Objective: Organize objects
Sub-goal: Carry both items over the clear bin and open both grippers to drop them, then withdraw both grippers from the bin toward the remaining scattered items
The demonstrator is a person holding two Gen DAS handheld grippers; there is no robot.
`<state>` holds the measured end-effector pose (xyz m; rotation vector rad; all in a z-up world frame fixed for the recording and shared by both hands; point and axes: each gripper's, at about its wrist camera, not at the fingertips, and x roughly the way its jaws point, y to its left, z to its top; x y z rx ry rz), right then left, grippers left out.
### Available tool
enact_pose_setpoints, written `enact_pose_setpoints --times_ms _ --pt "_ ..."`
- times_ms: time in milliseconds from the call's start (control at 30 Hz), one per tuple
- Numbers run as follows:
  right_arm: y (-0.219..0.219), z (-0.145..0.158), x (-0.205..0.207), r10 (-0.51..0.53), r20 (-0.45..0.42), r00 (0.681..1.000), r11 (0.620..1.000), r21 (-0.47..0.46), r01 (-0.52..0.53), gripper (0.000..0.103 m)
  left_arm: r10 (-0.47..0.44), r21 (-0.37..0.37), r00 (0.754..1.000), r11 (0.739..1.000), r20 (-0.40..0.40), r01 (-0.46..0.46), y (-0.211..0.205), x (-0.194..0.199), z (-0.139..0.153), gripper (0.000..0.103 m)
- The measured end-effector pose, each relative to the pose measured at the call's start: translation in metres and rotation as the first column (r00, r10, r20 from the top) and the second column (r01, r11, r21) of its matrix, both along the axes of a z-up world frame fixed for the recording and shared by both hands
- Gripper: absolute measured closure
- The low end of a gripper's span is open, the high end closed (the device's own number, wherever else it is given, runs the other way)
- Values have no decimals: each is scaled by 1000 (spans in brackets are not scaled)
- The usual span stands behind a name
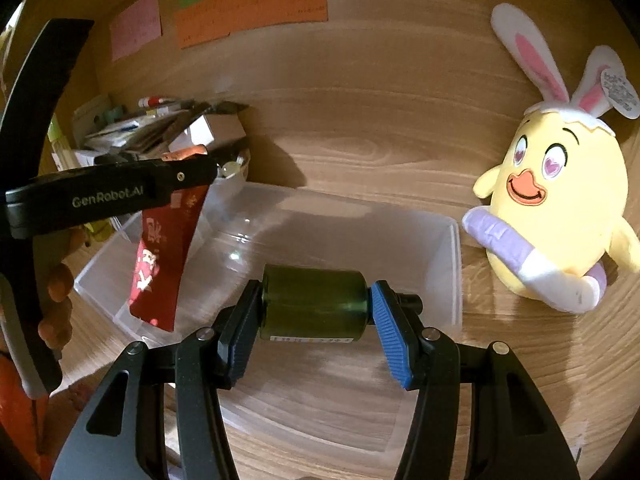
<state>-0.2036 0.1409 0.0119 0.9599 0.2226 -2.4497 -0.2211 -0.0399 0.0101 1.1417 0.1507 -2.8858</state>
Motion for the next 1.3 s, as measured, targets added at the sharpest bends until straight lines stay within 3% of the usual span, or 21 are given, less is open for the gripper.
enact_pose_setpoints --times_ms 300,667,733,833,1300 --pt "-6 -8 -3 3 24 1000 1000 25 -4 51 -54 7 994 999 95 53 7 -7 -18 44" --pt "-13 -15 -3 7 22 1000 998 56 -8 51 -57 7 996 998 66 57 5 10 -3 44" --pt "-14 -14 -2 12 25 1000 998 58 -13 50 -62 10 996 998 57 62 4 17 2 40" --pt "-14 -12 0 15 27 1000 999 48 -16 41 -62 -5 997 998 35 62 4 29 11 35" --pt "16 31 38 -3 -77 997 1000 -9 2 21 -71 -64 994 996 -79 66 9 96 47 8"
